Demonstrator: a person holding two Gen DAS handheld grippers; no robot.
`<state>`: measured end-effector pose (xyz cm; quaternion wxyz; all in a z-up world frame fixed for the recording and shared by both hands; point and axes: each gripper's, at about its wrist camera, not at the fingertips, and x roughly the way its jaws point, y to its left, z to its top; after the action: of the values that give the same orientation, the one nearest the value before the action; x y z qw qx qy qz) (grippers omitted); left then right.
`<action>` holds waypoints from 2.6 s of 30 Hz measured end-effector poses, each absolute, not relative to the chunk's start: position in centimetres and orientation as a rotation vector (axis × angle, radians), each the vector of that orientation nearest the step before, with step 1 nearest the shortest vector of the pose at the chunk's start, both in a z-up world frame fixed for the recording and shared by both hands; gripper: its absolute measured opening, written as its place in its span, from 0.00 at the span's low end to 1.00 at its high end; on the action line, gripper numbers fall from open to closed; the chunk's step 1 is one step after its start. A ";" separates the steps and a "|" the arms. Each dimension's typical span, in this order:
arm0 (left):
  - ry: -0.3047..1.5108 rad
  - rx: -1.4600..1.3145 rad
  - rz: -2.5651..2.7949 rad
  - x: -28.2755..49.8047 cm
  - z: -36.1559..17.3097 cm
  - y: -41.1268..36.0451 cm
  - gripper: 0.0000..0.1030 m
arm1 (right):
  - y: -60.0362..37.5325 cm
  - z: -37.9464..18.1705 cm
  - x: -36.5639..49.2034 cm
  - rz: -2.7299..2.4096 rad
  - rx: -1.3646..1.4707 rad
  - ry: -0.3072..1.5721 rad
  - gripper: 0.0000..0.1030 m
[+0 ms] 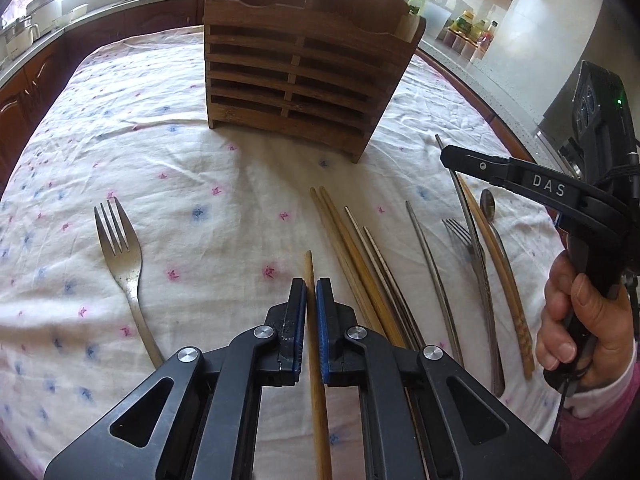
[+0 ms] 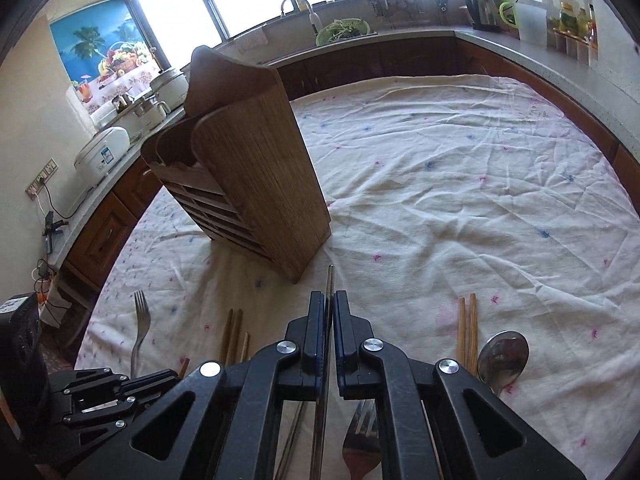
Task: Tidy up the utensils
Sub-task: 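Lift both chopsticks upright and carry them over the wooden holder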
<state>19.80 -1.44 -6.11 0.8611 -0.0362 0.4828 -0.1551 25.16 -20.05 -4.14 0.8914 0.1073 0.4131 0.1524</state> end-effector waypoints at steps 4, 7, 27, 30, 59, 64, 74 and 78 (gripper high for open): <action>0.963 -0.091 -0.343 18.4 -3.8 -0.6 0.04 | -20.3 -1.7 23.4 0.334 0.235 0.804 0.04; 0.911 -0.103 -0.356 17.3 -1.7 0.2 0.04 | -20.4 0.1 22.0 0.349 0.233 0.762 0.04; 0.592 -0.190 -0.351 12.4 8.0 4.3 0.04 | -21.2 9.9 14.8 0.373 0.233 0.488 0.04; 0.576 -0.190 -0.349 12.3 8.4 4.4 0.04 | -21.1 10.3 14.8 0.375 0.231 0.475 0.04; 0.248 -0.211 -0.275 20.8 19.1 7.3 0.04 | -20.1 16.3 23.6 0.335 0.297 0.265 0.04; 0.224 -0.220 -0.265 24.7 19.7 6.7 0.04 | -19.8 16.0 26.4 0.298 0.294 0.245 0.04; 0.283 -0.273 -0.207 31.4 13.2 5.9 0.04 | -18.8 10.5 29.7 0.267 0.316 0.273 0.04; 0.321 -0.305 -0.188 32.5 10.5 5.9 0.04 | -18.6 8.4 29.9 0.242 0.317 0.281 0.04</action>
<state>32.46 5.87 10.50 0.9712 -0.1508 0.1592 -0.0933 29.93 -18.61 8.41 0.9704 0.1569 0.1392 0.1197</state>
